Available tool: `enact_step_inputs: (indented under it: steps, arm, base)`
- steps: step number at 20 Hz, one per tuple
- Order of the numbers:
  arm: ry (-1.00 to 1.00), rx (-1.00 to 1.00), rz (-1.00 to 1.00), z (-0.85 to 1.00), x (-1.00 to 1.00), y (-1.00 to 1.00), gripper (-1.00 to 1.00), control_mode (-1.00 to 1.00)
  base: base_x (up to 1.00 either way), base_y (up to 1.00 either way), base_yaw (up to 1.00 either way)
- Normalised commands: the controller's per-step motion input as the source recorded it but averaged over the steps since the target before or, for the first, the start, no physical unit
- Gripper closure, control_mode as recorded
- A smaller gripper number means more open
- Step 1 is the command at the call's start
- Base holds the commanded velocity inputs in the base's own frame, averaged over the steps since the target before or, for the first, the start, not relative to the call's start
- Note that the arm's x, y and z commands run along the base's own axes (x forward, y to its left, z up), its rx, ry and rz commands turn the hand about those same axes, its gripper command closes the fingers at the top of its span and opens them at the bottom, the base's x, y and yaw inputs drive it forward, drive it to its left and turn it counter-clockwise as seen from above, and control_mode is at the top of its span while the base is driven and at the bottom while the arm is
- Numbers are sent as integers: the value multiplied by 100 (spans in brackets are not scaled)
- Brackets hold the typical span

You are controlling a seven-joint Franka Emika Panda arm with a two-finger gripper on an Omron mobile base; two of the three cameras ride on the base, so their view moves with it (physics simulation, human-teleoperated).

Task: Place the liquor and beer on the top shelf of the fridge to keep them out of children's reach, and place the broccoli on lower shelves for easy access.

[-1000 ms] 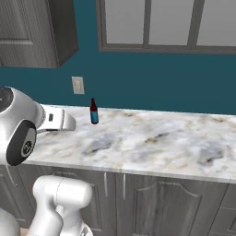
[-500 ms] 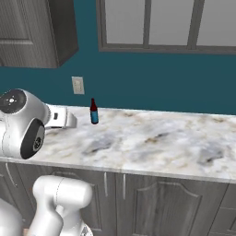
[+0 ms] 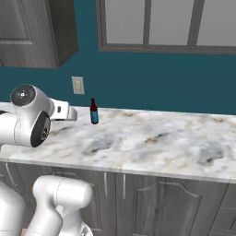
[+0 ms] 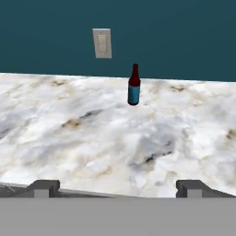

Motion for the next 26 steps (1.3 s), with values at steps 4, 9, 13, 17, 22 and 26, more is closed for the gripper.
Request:
enact_step_inputs:
  steps: [4, 9, 13, 17, 22, 26]
  arm:
    - [1, 1, 0, -22, 50, 0, -100, -100]
    - [1, 0, 0, -29, 47, 0, -100, -100]
    - [1, 1, 0, -33, 47, -1, -100, -100]
    - [0, 1, 0, -30, 49, 0, -100, -100]
    - [0, 3, 0, -17, 47, 0, -100, -100]
    - [0, 3, 0, -13, 42, 0, -100, -100]
  base:
    - [0, 0, 0]
    - [0, 0, 0]
    - [0, 0, 0]
    - [0, 0, 0]
    - [0, 0, 0]
    - [0, 0, 0]
